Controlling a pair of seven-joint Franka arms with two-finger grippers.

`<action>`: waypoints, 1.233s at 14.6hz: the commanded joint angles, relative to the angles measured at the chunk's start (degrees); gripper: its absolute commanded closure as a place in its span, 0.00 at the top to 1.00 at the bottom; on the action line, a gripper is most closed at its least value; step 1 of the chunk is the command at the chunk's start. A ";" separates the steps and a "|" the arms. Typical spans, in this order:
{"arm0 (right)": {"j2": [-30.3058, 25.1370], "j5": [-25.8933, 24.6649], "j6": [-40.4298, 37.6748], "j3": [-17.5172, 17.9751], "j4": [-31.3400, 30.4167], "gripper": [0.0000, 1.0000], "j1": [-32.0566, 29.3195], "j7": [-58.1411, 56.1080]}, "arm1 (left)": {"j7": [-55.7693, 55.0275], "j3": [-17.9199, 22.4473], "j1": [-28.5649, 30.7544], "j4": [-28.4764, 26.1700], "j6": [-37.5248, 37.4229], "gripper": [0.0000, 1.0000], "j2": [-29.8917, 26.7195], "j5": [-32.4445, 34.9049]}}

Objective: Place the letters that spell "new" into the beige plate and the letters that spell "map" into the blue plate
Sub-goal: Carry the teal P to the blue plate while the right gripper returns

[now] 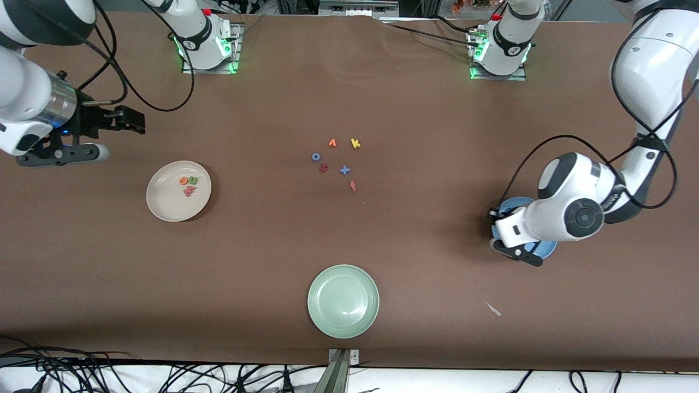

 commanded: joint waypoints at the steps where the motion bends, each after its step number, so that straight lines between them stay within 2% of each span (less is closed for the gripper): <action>1: -2.01 -0.65 1.29 1.33 -1.85 1.00 -3.00 0.39 | 3.14 -0.11 2.97 -1.96 -1.48 0.06 -0.79 4.85; 2: -2.09 -0.65 1.98 1.33 -1.85 1.00 -3.61 0.22 | 3.14 0.25 3.06 -1.79 -1.31 0.19 -0.44 6.08; 3: -2.01 -0.65 2.69 1.42 -1.94 1.00 -4.40 0.13 | 3.14 0.34 2.54 -1.61 -1.48 0.43 -0.52 6.35; 4: -2.01 -0.65 2.96 1.51 -2.02 1.00 -5.11 -0.05 | 2.80 0.16 1.93 -1.00 -1.48 0.93 -0.87 6.44; 5: -2.09 -0.65 3.39 1.77 -2.37 1.00 -5.46 -0.05 | 2.88 -0.36 1.57 -0.30 -2.52 1.00 -1.22 6.27; 8: -5.34 -1.00 6.90 4.05 -7.02 1.00 -8.36 -0.75 | 2.88 -2.99 1.48 3.82 -7.88 1.00 -2.45 5.83; 10: -5.43 -1.09 7.00 4.67 -7.04 1.00 -8.63 -0.75 | 2.97 -4.84 1.48 7.34 -11.04 1.00 -3.41 6.00; 13: -5.43 -1.00 6.48 5.03 -6.95 1.00 -9.77 -0.84 | 3.49 -5.02 1.66 12.43 -11.68 1.00 -5.00 5.91; 15: -5.52 -1.09 6.47 5.11 -6.95 1.00 -9.86 -1.10 | 6.56 -4.76 1.22 13.41 -11.85 1.00 -7.10 5.40; 17: -5.44 -1.00 6.47 5.11 -6.95 1.00 -9.69 -1.10 | 6.31 -4.32 0.52 13.51 -11.85 1.00 -11.40 1.73; 18: -5.17 -1.00 6.47 5.11 -6.69 1.00 -9.42 -1.10 | 6.22 -3.19 0.25 13.51 -11.76 1.00 -14.12 -2.74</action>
